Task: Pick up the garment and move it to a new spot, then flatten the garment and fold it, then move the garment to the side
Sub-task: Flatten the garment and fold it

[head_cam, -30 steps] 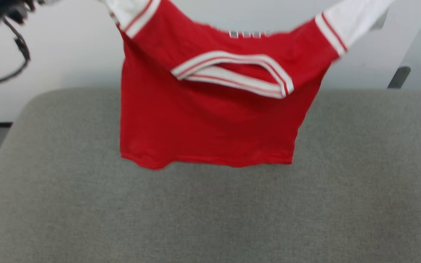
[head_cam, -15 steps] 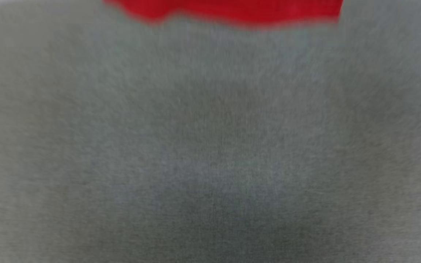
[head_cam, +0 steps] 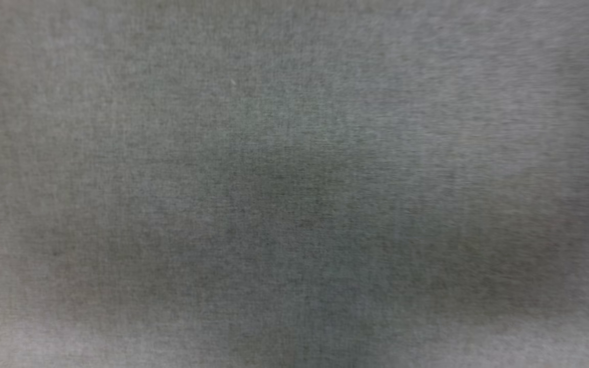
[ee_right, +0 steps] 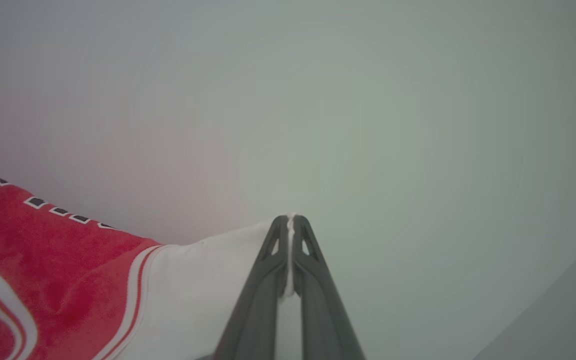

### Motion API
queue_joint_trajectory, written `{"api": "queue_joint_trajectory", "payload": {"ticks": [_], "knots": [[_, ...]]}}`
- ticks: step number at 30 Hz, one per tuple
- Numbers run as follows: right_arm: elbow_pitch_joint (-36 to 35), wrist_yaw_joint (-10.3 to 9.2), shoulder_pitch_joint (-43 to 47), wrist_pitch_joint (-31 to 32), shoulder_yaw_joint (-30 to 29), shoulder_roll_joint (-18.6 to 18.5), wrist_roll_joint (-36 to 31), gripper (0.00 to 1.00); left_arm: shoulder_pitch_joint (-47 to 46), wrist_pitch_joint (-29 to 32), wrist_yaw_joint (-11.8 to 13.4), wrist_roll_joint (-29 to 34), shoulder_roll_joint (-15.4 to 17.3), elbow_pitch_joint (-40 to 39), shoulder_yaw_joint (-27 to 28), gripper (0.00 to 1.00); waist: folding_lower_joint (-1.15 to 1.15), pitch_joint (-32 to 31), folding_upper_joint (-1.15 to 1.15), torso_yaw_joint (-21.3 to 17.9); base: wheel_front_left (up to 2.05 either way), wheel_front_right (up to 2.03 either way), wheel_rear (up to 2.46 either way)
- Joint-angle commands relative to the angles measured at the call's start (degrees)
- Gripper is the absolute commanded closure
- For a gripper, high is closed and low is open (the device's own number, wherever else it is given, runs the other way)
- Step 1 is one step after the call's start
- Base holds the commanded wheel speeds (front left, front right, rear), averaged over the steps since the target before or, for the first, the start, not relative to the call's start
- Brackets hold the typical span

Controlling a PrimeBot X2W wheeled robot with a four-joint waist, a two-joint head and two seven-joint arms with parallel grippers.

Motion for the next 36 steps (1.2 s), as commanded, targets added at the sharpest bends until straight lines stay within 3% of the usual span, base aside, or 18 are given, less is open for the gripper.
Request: {"api": "queue_joint_trajectory", "payload": {"ticks": [1,5,9,16,26,31,36], "knots": [[0.13,-0.02,1.35,-0.23,0.28,0.38,0.24,1.00,1.37,-0.45,0.18,-0.75,0.30,0.43,-0.73,1.00,0.00,3.17,0.00,1.80,0.00,0.00,0.00],[0.32,-0.03,5.39,-0.25,1.37,0.15,3.41,1.00,5.63,1.71,0.17,-4.38,0.98,0.24,-4.12,1.00,0.00,-0.39,0.00,2.47,0.00,0.00,0.00],[0.22,-0.02,11.50,0.94,5.99,-0.20,10.56,1.00,10.44,6.38,0.17,-9.20,2.79,-1.80,-7.54,1.00,0.00,-6.17,0.00,3.10,0.00,0.00,0.00],[-7.12,-0.03,22.66,8.75,13.83,-8.84,24.91,1.00,17.68,12.30,0.18,-15.11,6.96,-5.61,-11.66,1.00,0.00,-17.41,0.00,3.63,0.00,0.00,0.00],[-20.97,-0.03,42.58,19.45,17.27,-19.58,39.61,1.00,32.19,15.53,0.20,-20.53,12.04,-12.19,-15.85,1.00,0.00,-30.04,0.00,3.35,0.00,0.00,0.00],[-27.82,-0.03,51.92,23.87,18.00,-24.17,44.56,1.00,40.46,16.34,2.36,-22.68,15.54,-17.89,-17.71,1.00,0.00,-33.89,0.00,2.76,0.00,0.00,0.00],[-35.18,-0.03,64.56,28.83,17.06,-28.30,49.49,1.00,51.45,14.49,7.71,-24.72,21.71,-28.22,-19.74,1.00,0.00,-37.43,0.00,2.16,0.00,0.00,0.00]]}}
